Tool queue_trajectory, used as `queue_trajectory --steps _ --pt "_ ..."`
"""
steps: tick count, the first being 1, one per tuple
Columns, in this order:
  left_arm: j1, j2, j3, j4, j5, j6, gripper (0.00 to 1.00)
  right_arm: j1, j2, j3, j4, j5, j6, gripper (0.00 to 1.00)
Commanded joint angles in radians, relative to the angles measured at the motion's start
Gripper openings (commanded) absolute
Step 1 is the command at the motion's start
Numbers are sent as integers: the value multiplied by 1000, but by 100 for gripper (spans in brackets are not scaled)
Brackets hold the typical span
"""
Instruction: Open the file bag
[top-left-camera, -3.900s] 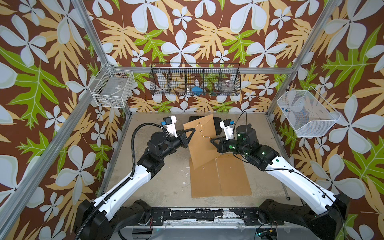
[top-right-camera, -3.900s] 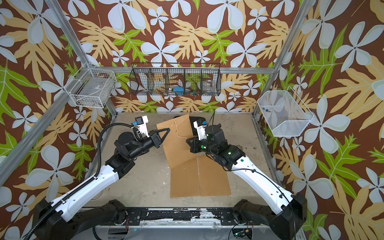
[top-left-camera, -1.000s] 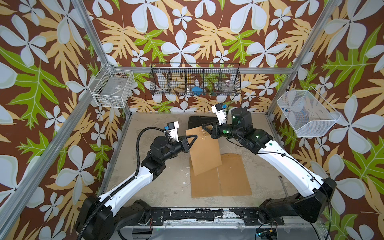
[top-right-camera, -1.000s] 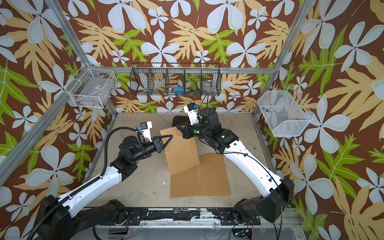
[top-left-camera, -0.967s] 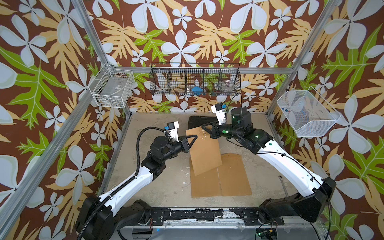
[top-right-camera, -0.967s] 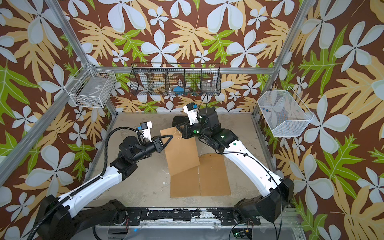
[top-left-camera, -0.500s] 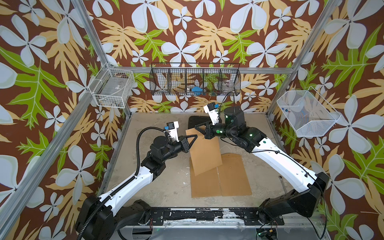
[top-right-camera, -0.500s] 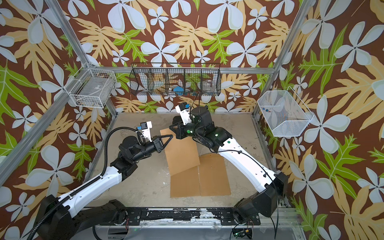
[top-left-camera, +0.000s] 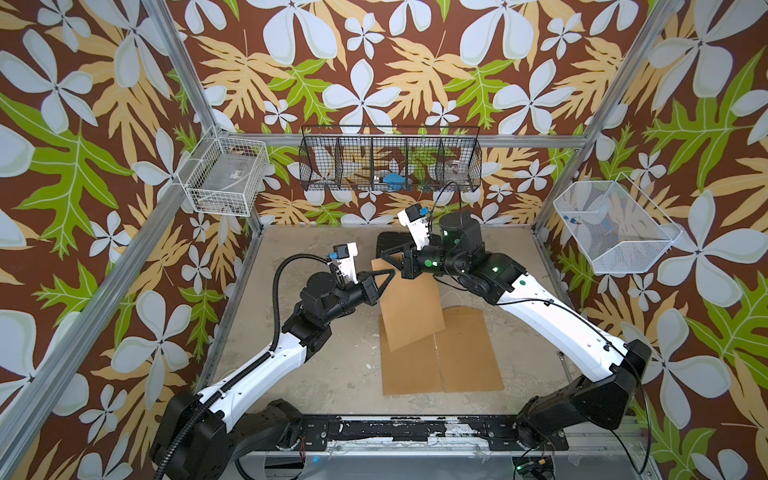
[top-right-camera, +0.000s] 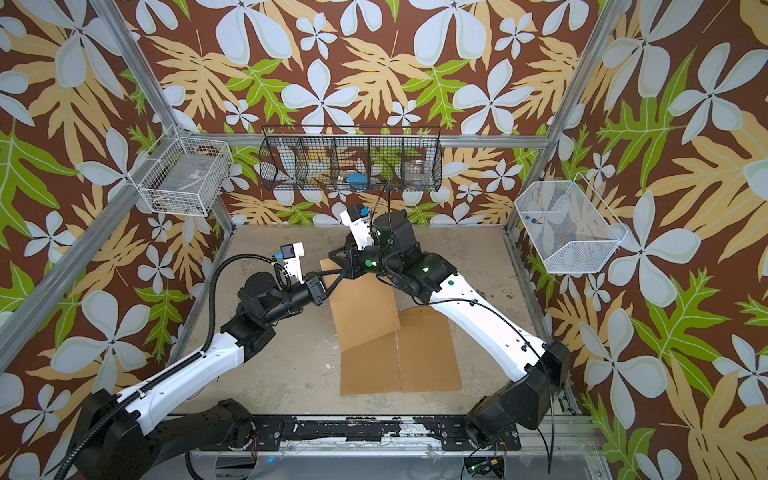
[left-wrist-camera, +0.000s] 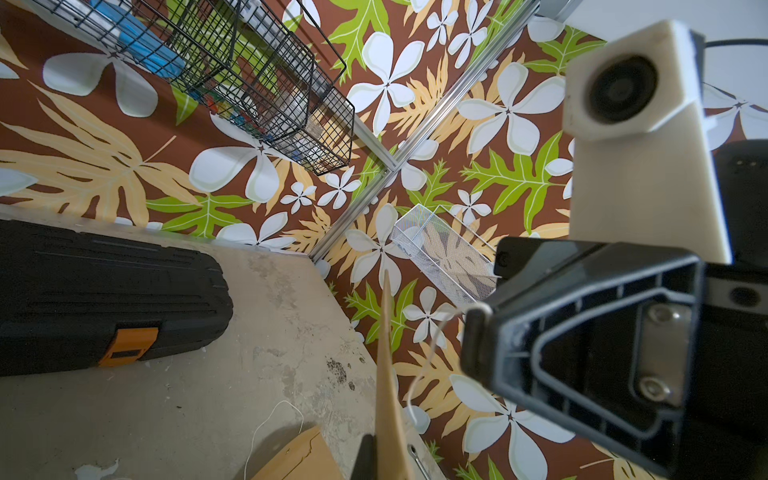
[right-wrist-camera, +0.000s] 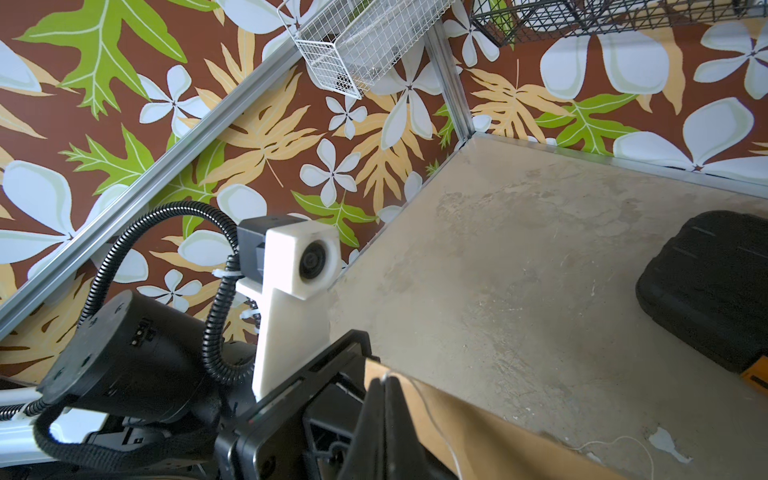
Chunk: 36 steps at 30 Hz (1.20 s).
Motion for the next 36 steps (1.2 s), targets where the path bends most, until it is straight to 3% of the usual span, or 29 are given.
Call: queue_trajectory --steps 1,36 --pt "1 -1 -1 43 -1 8 0 2 -5 -2 13 8 -2 0" --pt "20 25 83 22 -58 44 0 1 -245 -376 59 133 77 0"
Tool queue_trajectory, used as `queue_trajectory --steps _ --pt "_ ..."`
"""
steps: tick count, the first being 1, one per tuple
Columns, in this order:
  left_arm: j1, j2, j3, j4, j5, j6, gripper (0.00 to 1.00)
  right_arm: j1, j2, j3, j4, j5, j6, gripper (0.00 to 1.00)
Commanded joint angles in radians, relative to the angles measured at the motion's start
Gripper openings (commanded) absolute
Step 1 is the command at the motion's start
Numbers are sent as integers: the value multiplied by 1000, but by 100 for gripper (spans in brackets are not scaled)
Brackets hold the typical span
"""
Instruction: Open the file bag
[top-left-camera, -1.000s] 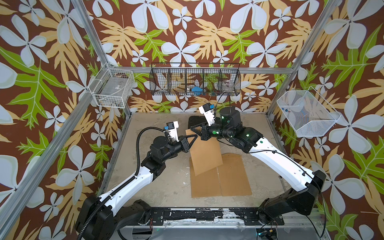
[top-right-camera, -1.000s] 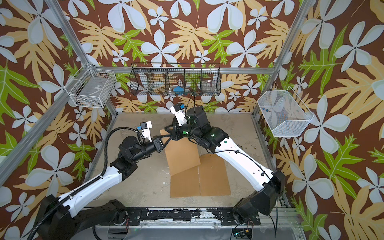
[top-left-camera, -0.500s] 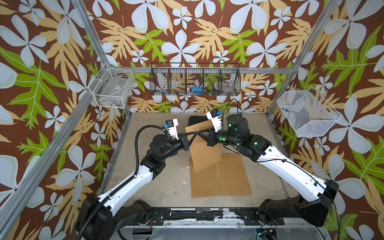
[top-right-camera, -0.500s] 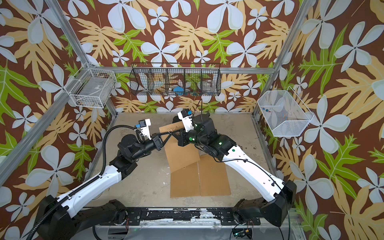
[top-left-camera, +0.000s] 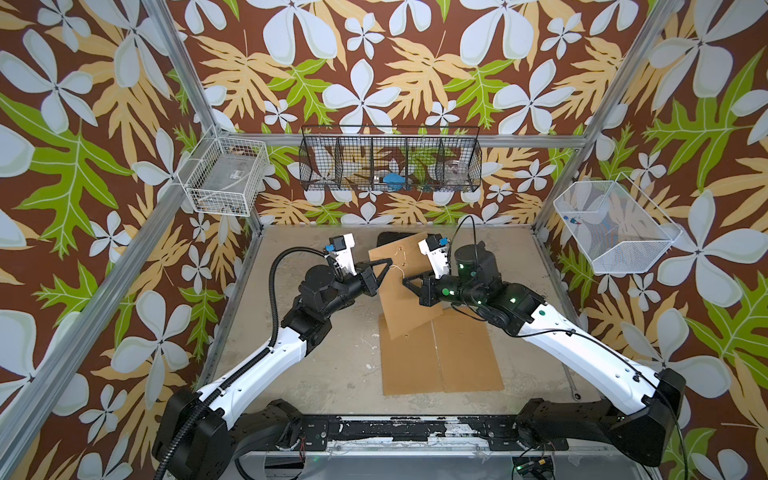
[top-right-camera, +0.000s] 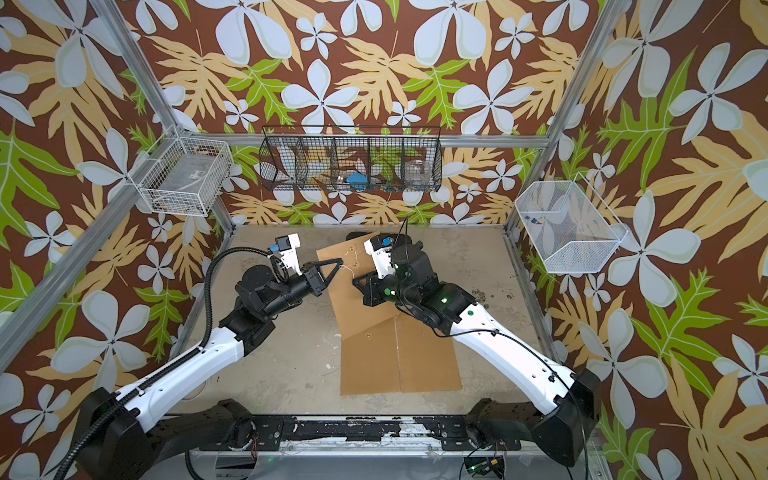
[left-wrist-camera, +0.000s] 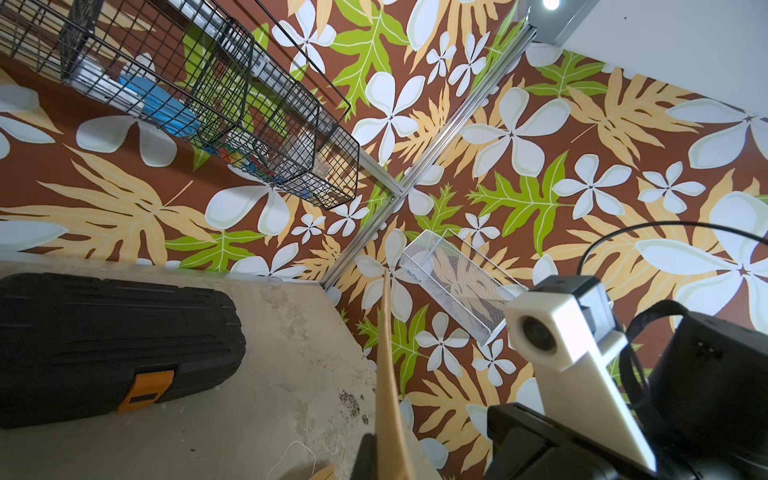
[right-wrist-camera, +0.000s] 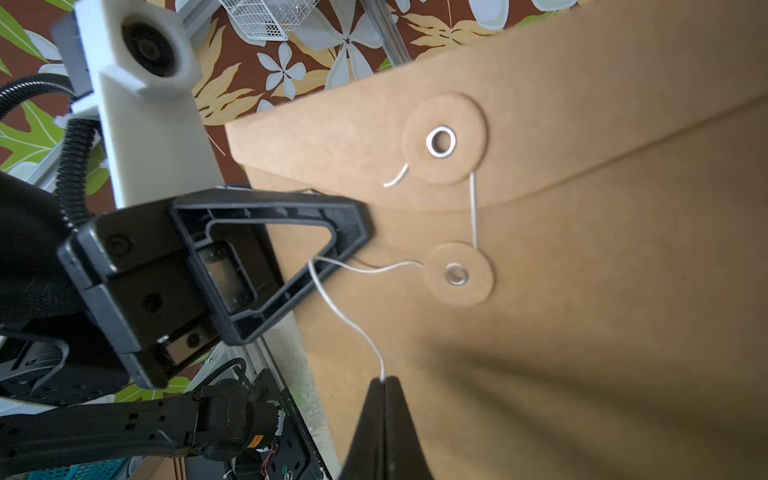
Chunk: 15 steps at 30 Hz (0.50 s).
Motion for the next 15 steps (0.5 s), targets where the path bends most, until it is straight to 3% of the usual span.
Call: queue_trajectory --steps 1,15 --pt "5 3 11 42 -6 2 0 1 -10 -16 30 13 15 0" --pt "14 -4 16 48 -11 -1 0 -1 -36 -77 24 42 22 0"
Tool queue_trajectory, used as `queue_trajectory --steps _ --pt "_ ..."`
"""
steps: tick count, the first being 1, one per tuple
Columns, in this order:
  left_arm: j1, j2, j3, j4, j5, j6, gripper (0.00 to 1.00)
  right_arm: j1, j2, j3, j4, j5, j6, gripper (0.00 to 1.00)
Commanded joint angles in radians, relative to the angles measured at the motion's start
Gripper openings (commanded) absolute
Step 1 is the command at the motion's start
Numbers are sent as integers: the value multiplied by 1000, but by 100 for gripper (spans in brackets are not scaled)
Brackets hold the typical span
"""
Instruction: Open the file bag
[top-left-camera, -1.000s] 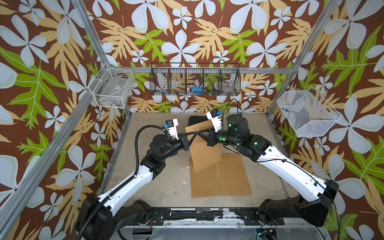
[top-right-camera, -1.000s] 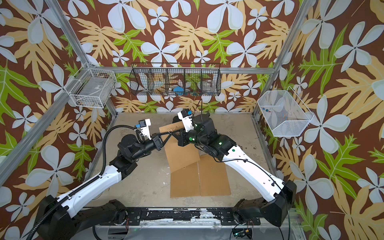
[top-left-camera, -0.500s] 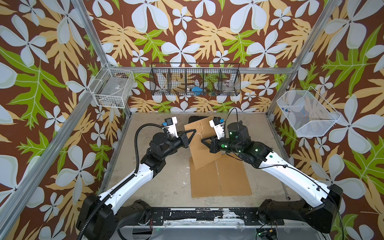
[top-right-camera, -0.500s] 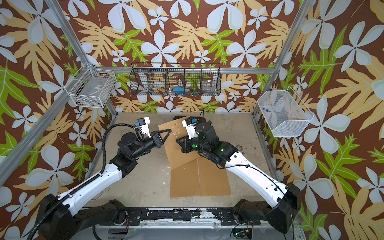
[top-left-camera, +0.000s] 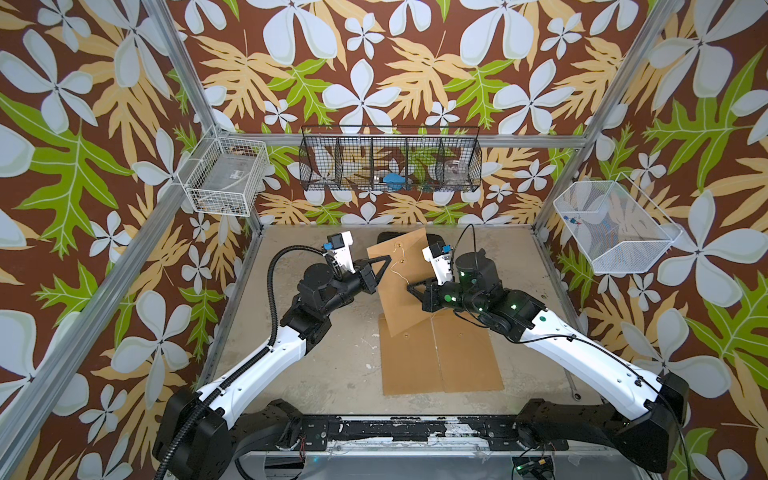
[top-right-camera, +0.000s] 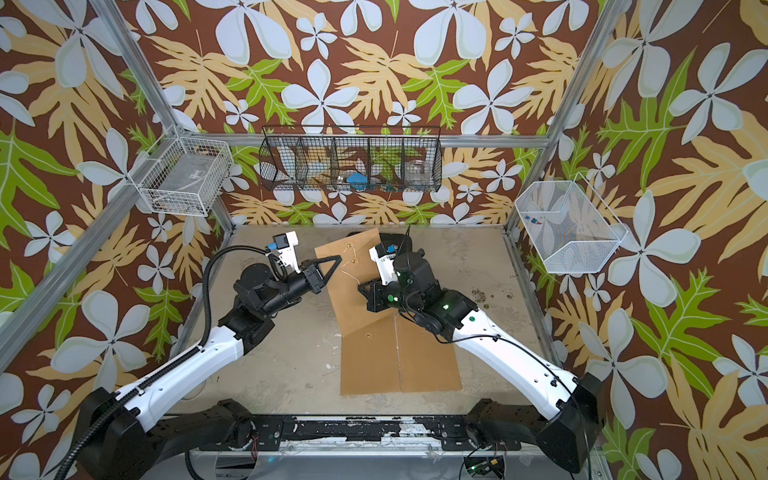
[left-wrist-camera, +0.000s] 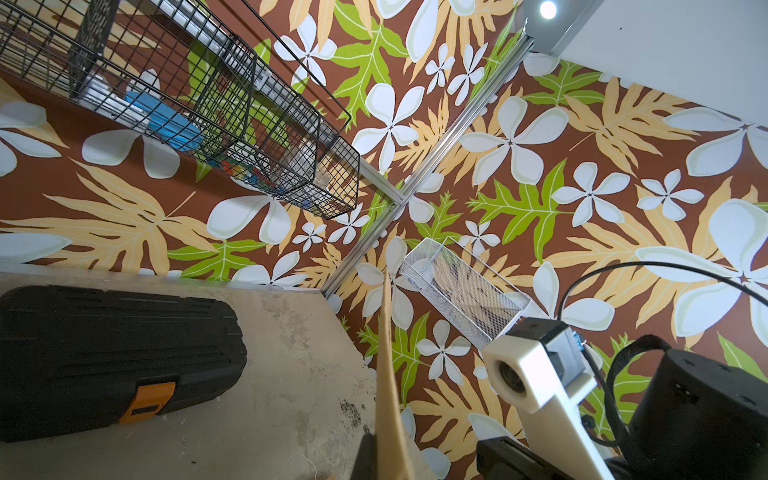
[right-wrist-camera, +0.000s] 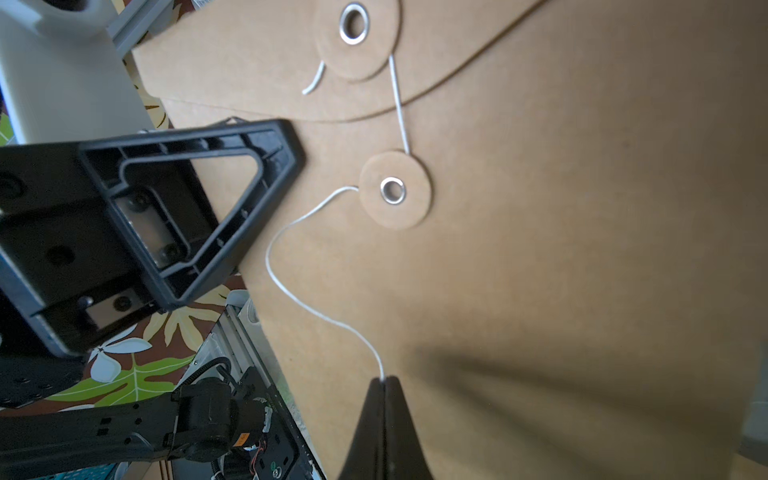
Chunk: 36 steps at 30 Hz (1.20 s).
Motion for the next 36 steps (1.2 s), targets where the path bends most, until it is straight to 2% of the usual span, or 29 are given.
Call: queue_trajectory --steps 1,36 --pt "5 -8 9 41 -8 0 0 -1 -4 -8 18 16 4 0" --pt "37 -22 8 38 -1 -1 0 -86 -71 -110 -4 18 4 0"
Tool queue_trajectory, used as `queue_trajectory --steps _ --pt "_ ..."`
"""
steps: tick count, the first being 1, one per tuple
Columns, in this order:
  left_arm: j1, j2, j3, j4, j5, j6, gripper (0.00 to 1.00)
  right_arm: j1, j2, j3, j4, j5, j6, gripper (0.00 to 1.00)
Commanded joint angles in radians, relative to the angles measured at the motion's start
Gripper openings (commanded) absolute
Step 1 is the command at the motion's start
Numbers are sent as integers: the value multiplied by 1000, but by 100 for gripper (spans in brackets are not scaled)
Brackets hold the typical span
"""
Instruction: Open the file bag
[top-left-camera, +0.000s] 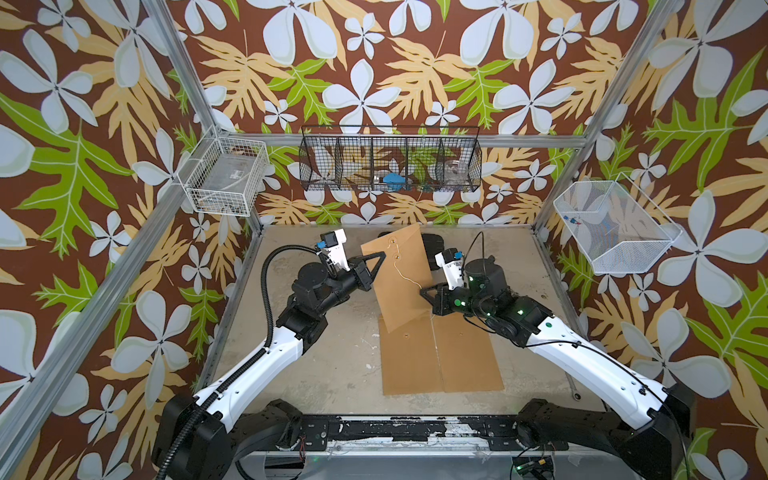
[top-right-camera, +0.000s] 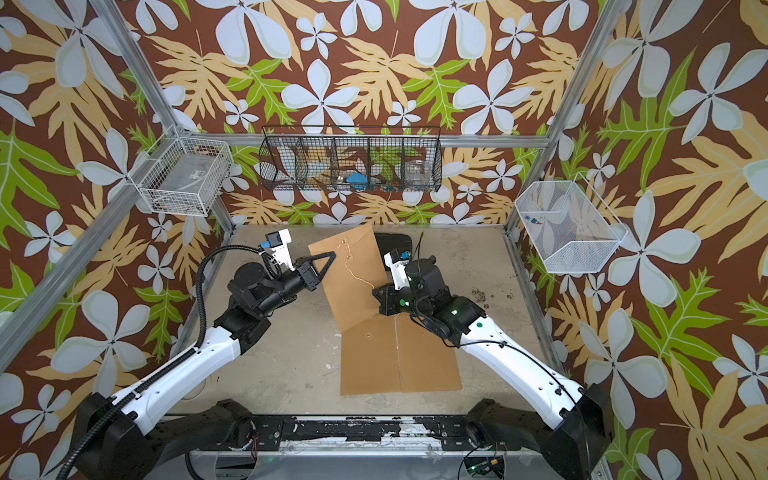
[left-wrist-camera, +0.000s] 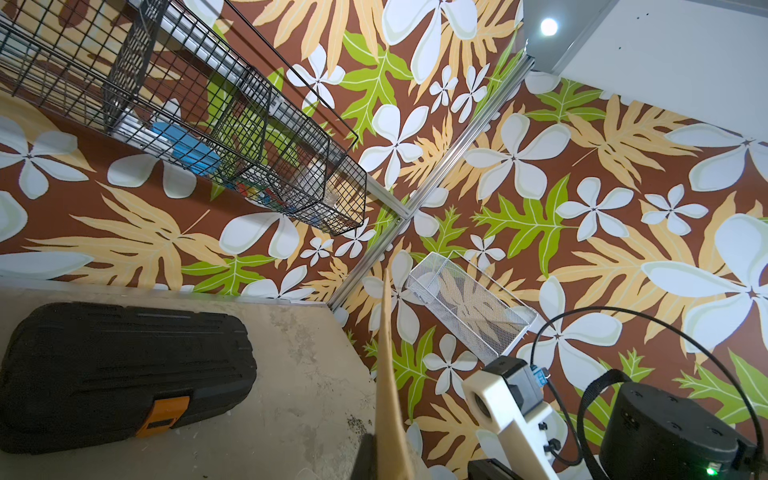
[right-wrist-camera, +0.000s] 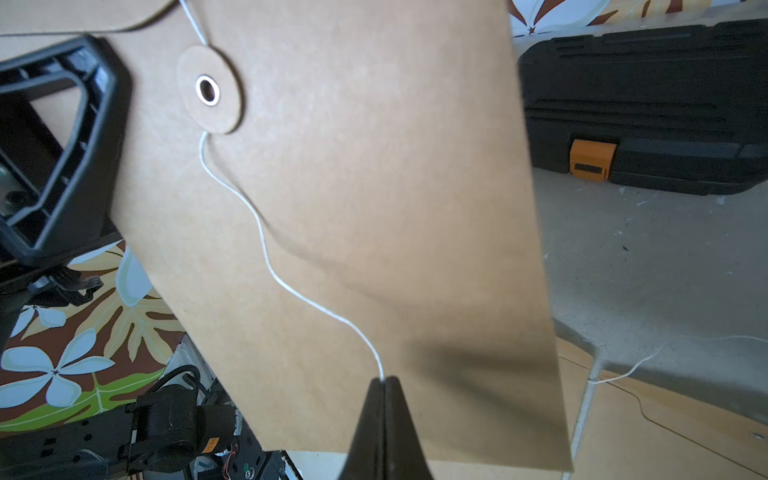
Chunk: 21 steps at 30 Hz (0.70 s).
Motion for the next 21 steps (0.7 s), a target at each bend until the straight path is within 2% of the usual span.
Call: queue_trajectory --steps 1,21 --pt "4 -3 8 37 2 3 0 -9 -6 0 1 12 -1 0" --pt "10 -23 -10 30 15 4 0 -96 8 55 -57 18 -64 0"
